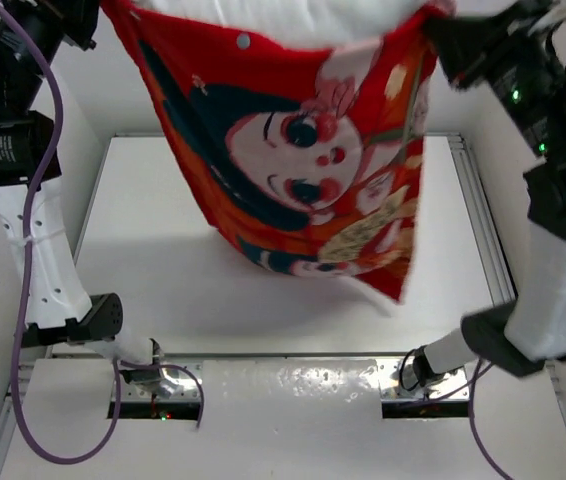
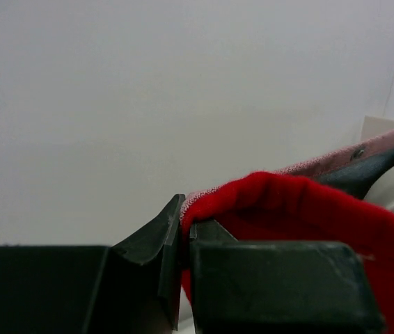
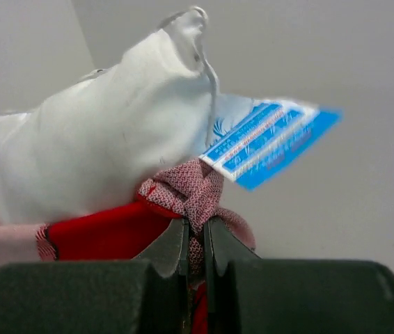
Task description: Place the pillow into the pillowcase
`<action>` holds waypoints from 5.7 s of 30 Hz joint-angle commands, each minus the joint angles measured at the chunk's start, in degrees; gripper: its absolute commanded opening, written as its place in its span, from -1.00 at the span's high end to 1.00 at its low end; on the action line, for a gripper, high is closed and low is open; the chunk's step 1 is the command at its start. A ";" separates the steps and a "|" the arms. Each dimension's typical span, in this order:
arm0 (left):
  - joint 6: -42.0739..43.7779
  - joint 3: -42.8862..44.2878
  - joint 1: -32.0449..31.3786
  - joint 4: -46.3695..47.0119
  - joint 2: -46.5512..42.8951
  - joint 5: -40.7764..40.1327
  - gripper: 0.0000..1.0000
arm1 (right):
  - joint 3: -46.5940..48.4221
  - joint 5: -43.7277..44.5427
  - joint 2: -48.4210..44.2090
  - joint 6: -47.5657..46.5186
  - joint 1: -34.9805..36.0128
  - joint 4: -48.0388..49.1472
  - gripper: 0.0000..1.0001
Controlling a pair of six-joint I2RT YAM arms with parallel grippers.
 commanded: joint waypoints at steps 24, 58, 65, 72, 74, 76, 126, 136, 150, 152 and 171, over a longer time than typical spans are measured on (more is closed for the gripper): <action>-1.47 15.29 2.30 4.82 4.30 -5.65 1.00 | -28.61 -13.22 -21.15 20.83 -19.26 40.47 1.00; -8.08 0.16 10.77 10.42 -1.41 5.44 1.00 | -33.27 -18.38 -18.74 27.62 -35.77 29.62 1.00; -9.21 -0.38 16.11 12.26 -4.21 10.61 1.00 | -31.09 -34.38 -16.82 40.67 -38.42 40.69 1.00; -16.94 -4.61 17.26 12.73 -4.31 11.24 1.00 | -33.37 -28.56 -19.52 39.60 -40.00 35.61 1.00; -17.99 -4.17 18.14 13.34 -5.45 13.52 1.00 | -30.18 -38.19 -16.16 44.79 -40.35 40.95 1.00; -17.21 -3.82 18.93 13.96 -6.76 14.49 1.00 | -33.24 -37.72 -19.91 48.42 -40.36 50.54 1.00; -34.09 -29.66 13.58 25.56 -18.29 30.13 1.00 | -54.72 -15.12 -9.41 19.77 -15.04 38.45 -0.97; -30.39 -30.10 12.25 20.20 -18.20 28.56 1.00 | -54.60 -22.59 -5.61 18.01 -14.61 44.69 -0.89; -27.58 -30.10 12.25 17.91 -17.41 28.47 1.00 | -54.61 -26.28 -5.08 17.66 -11.88 48.91 0.32; -27.14 -30.27 12.25 17.91 -17.49 28.38 1.00 | -53.74 -24.53 -5.26 16.96 -11.62 47.78 0.73; -30.30 -17.80 26.14 21.60 -9.85 18.80 1.00 | -25.01 -8.88 -12.55 16.86 -26.02 31.78 1.00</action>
